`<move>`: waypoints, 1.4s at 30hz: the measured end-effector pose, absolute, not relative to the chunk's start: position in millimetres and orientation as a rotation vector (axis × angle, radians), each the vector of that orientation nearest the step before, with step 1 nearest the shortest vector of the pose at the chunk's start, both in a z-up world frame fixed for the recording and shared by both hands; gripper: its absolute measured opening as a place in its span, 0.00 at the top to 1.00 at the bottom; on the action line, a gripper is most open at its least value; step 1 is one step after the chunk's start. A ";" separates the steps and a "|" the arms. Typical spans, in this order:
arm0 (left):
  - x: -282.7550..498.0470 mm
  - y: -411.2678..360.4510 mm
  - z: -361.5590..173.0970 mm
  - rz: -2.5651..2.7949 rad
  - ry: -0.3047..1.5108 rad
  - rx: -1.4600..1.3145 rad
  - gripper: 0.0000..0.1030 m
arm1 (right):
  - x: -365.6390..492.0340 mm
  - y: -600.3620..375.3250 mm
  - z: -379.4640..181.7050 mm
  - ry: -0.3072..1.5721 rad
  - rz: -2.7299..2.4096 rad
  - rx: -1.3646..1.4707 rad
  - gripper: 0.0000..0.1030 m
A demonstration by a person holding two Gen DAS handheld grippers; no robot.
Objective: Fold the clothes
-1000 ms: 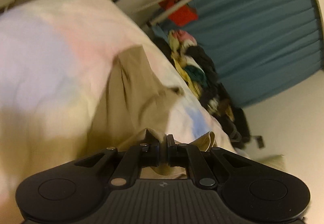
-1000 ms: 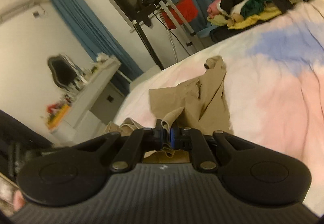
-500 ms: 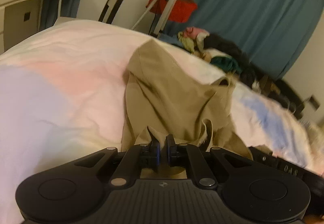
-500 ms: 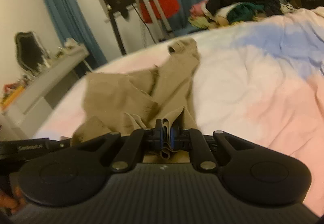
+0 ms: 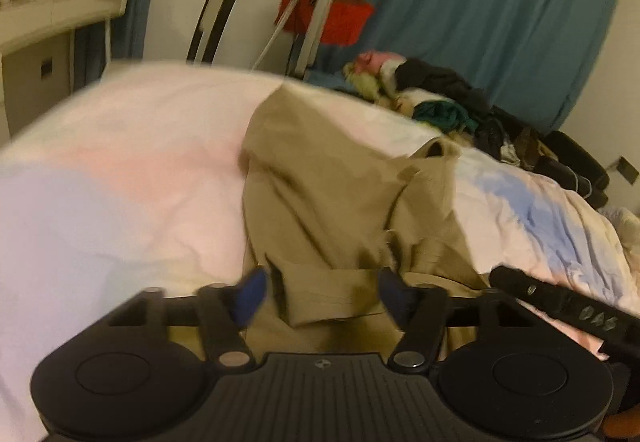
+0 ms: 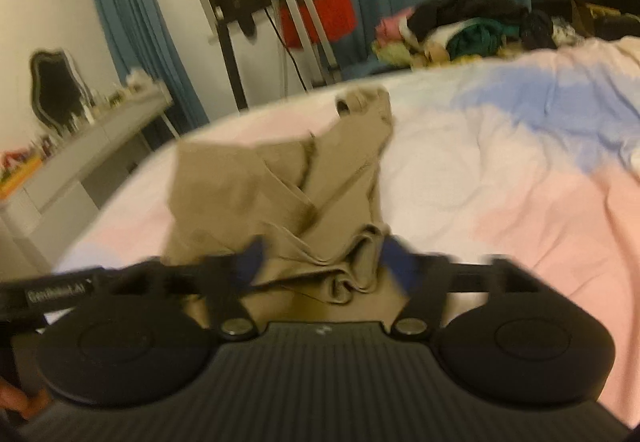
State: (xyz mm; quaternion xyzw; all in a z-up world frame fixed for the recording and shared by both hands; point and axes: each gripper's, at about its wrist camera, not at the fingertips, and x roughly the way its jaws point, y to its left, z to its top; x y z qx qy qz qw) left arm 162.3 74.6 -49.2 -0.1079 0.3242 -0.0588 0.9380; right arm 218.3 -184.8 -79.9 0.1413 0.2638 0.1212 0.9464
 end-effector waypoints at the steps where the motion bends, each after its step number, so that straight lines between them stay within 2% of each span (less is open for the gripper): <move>1: 155.1 72.0 -43.0 -0.122 0.644 -0.201 0.17 | 211.8 -183.6 -73.6 0.517 0.248 0.280 0.21; 5: 122.7 64.8 -21.4 -0.118 0.590 -0.150 0.05 | 186.5 -180.4 -50.0 0.468 0.251 0.258 0.21; 15: 58.7 52.4 5.4 -0.116 0.521 -0.094 0.02 | 111.7 -190.2 -19.2 0.380 0.193 0.183 0.21; 20: 32.7 50.2 12.2 -0.122 0.510 -0.092 0.02 | 87.5 -204.2 -15.0 0.367 0.179 0.245 0.21; 24: 19.8 54.1 5.5 -0.134 0.568 -0.140 0.02 | 78.9 -205.3 -16.8 0.378 0.164 0.257 0.21; 27: 21.5 59.1 -10.5 -0.172 0.678 -0.230 0.02 | 79.1 -204.9 -23.9 0.406 0.163 0.287 0.21; 37: 46.2 92.0 -65.7 -0.115 0.870 -0.585 0.06 | 97.7 -204.5 -77.2 0.645 0.015 0.356 0.21; 42: 58.6 108.9 -93.1 -0.079 0.955 -0.764 0.06 | 102.4 -203.5 -89.1 0.682 0.021 0.377 0.21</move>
